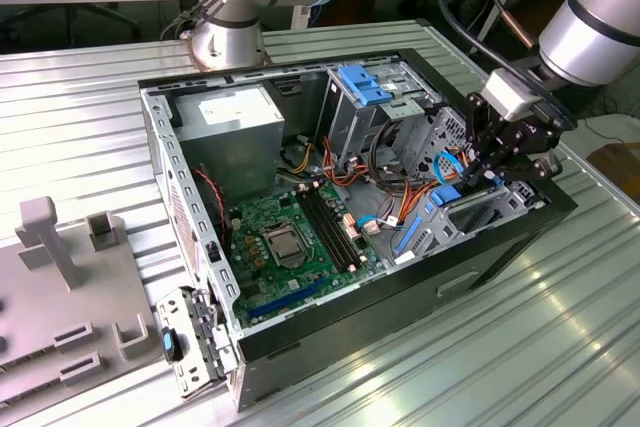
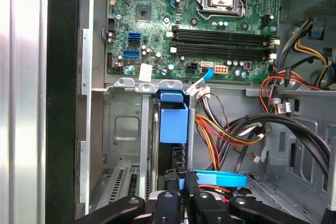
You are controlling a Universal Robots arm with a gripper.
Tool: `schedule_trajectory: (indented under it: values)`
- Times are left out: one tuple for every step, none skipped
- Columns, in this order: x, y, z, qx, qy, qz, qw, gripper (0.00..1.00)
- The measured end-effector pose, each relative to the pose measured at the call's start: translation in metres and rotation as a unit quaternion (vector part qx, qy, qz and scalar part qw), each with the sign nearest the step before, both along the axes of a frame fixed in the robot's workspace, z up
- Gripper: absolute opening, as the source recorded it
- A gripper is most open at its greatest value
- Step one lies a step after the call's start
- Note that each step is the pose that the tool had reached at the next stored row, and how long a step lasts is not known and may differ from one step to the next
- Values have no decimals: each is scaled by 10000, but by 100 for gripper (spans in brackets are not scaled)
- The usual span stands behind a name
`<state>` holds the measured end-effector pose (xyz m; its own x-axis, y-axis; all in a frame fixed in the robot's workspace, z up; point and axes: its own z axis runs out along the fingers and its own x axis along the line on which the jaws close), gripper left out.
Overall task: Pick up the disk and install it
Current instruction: 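Insert the second disk wire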
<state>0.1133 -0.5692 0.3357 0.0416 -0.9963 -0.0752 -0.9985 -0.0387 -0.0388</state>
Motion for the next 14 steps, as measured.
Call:
schedule_trajectory:
  values:
    - [0,-1,-7,8,0,0,10000,16]
    - [0,-2,-6,8,0,0,10000,16]
    - [0,3,-11,16,-3,0,10000,16]
    - [1,5,-14,32,-6,1,10000,18]
    - [1,5,21,36,-11,0,10000,24]
    - [1,5,72,28,-17,0,10000,24]
    - [0,5,115,31,-32,0,10000,24]
    - [1,5,149,28,-41,0,10000,24]
    - [0,5,171,28,-49,0,10000,24]
    - [0,5,196,29,-61,0,10000,24]
    - [0,5,204,28,-67,0,10000,24]
    - [1,5,205,29,-70,1,10000,24]
    - [1,5,205,29,-71,0,10000,22]
    - [0,5,205,29,-72,0,10000,15]
